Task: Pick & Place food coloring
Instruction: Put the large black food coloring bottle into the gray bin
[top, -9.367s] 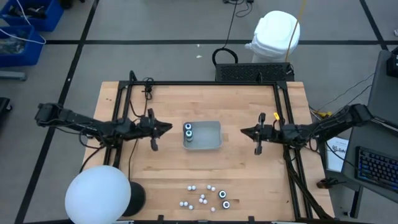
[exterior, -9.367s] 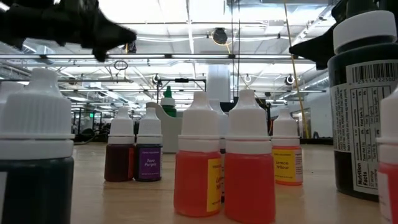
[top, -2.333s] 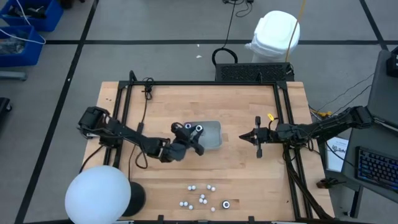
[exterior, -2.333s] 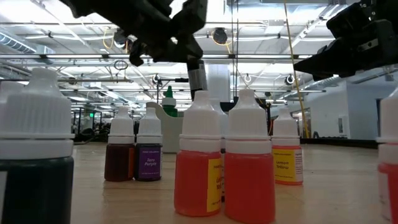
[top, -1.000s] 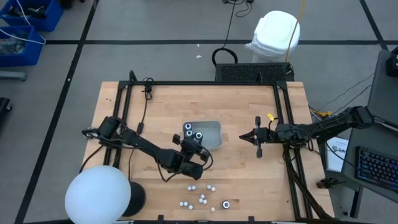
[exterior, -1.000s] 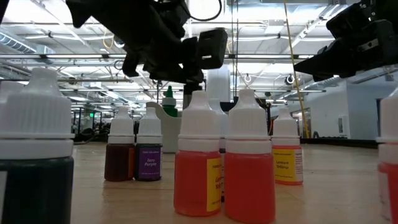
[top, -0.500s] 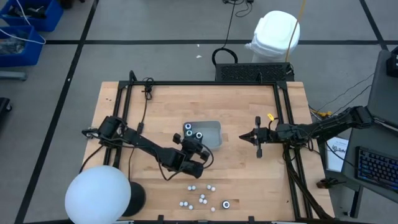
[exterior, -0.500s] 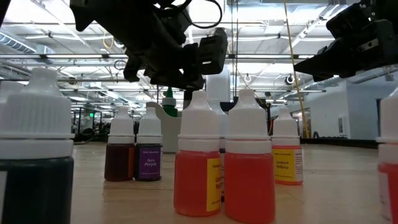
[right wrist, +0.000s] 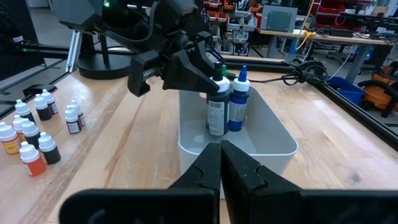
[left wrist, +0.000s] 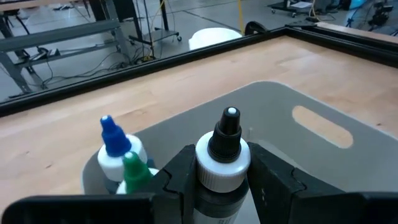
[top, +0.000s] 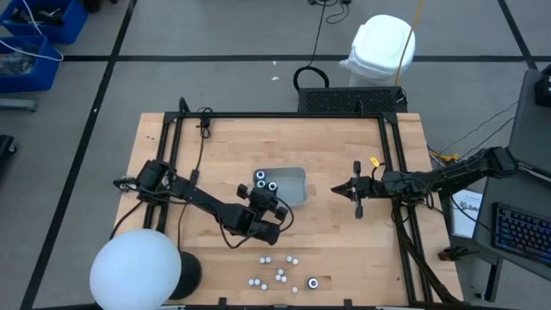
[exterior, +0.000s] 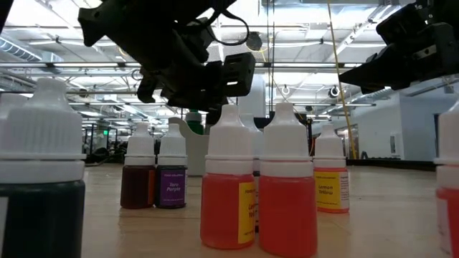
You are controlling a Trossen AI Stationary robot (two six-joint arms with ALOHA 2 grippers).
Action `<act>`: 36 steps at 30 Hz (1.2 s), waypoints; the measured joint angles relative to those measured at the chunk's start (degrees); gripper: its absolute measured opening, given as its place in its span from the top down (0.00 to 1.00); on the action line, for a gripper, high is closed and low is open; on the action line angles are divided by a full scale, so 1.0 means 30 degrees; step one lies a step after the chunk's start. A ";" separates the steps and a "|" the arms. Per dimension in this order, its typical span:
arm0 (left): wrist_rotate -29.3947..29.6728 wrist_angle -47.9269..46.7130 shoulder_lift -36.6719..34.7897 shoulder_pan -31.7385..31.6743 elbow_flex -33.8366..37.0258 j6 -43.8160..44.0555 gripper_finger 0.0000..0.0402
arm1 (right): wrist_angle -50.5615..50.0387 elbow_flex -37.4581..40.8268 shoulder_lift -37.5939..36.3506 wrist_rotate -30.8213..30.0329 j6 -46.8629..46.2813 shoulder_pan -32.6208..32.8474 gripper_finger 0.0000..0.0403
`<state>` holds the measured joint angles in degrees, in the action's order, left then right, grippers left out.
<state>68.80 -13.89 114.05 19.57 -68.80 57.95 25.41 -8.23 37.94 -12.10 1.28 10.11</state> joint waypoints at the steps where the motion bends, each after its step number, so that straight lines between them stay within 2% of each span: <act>1: 0.0007 0.0089 -0.0002 0.0009 0.0079 0.0072 0.70 | 0.0000 0.0000 0.0001 0.0000 0.0000 0.0000 1.00; 10: -0.0283 0.0293 -0.0002 -0.0073 0.0295 -0.0223 0.70 | 0.0000 0.0000 0.0000 -0.0002 0.0007 0.0000 1.00; 17: -0.1928 0.0307 -0.0002 -0.0716 0.0295 -0.0589 0.51 | 0.0000 0.0000 0.0005 -0.0007 0.0007 0.0000 1.00; 24: -0.1896 0.0424 -0.0002 -0.0762 0.0295 -0.1070 0.46 | 0.0000 0.0000 0.0000 -0.0007 0.0007 0.0000 1.00; 36: -0.1591 0.6068 -0.0107 0.0186 0.0280 -0.6629 0.46 | 0.0000 0.0000 0.0006 -0.0007 0.0005 -0.0005 1.00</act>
<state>64.03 4.31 113.72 20.13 -67.96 38.06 25.41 -8.23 37.95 -12.12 1.29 10.09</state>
